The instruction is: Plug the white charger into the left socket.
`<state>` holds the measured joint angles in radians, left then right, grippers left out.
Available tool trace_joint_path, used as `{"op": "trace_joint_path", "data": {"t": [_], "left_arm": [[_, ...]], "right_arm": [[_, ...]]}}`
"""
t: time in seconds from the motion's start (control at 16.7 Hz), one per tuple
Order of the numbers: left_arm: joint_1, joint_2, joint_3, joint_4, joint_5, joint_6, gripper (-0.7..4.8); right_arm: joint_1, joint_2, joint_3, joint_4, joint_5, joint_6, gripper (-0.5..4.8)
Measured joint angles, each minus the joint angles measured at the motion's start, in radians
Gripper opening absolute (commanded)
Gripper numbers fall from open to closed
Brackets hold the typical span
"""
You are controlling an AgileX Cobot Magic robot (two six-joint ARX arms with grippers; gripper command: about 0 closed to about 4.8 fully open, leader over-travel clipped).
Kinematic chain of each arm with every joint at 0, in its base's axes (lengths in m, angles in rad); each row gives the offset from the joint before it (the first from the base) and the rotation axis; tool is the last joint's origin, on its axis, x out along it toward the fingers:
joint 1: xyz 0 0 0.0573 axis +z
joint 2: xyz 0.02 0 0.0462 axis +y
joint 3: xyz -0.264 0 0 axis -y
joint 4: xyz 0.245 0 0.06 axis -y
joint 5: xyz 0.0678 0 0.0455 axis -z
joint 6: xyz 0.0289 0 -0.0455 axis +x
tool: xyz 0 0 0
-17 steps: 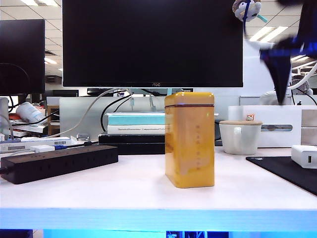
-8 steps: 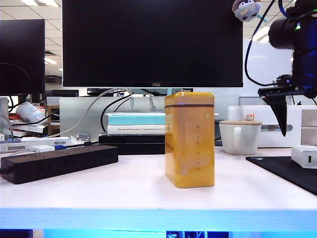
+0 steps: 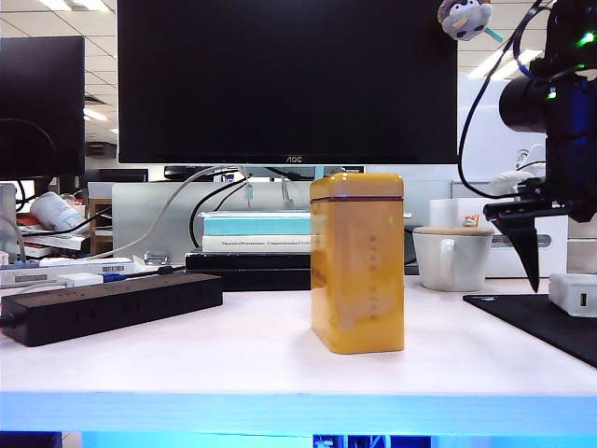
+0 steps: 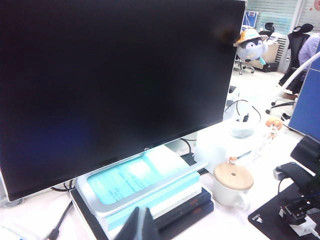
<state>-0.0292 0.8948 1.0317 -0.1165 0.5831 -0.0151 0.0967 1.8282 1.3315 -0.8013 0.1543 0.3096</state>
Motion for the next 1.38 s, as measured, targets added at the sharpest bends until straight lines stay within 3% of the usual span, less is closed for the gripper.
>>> {"op": "trace_joint_path", "data": {"t": [0.06,0.12,0.18,0.24,0.3,1.08,1.26,1.38], "left_arm": [[0.000,0.000,0.000,0.000,0.000,0.000,-0.05],[0.000,0.000,0.000,0.000,0.000,0.000,-0.05],[0.000,0.000,0.000,-0.003,0.000,0.000,-0.05],[0.000,0.000,0.000,-0.009,0.000,0.000,-0.05],[0.000,0.000,0.000,-0.011,0.000,0.000,-0.05],[0.000,0.000,0.000,-0.012,0.000,0.000,-0.05],[0.000,0.000,0.000,-0.011,0.000,0.000,-0.05],[0.000,0.000,0.000,-0.011,0.000,0.000,-0.05]], "right_arm": [[-0.003,0.012,0.000,0.004,-0.013,0.000,4.51],[-0.006,0.025,-0.001,0.007,-0.035,0.001,4.11],[-0.006,0.031,-0.002,0.009,-0.043,0.002,2.52],[-0.006,0.033,-0.002,0.010,-0.045,0.005,1.64],[-0.007,0.033,-0.002,0.011,-0.044,0.005,1.34],[-0.005,-0.087,0.008,-0.114,-0.048,0.003,1.35],[-0.003,-0.209,0.009,-0.109,-0.145,0.004,1.36],[-0.004,-0.290,0.015,-0.073,-0.263,0.060,1.36]]}}
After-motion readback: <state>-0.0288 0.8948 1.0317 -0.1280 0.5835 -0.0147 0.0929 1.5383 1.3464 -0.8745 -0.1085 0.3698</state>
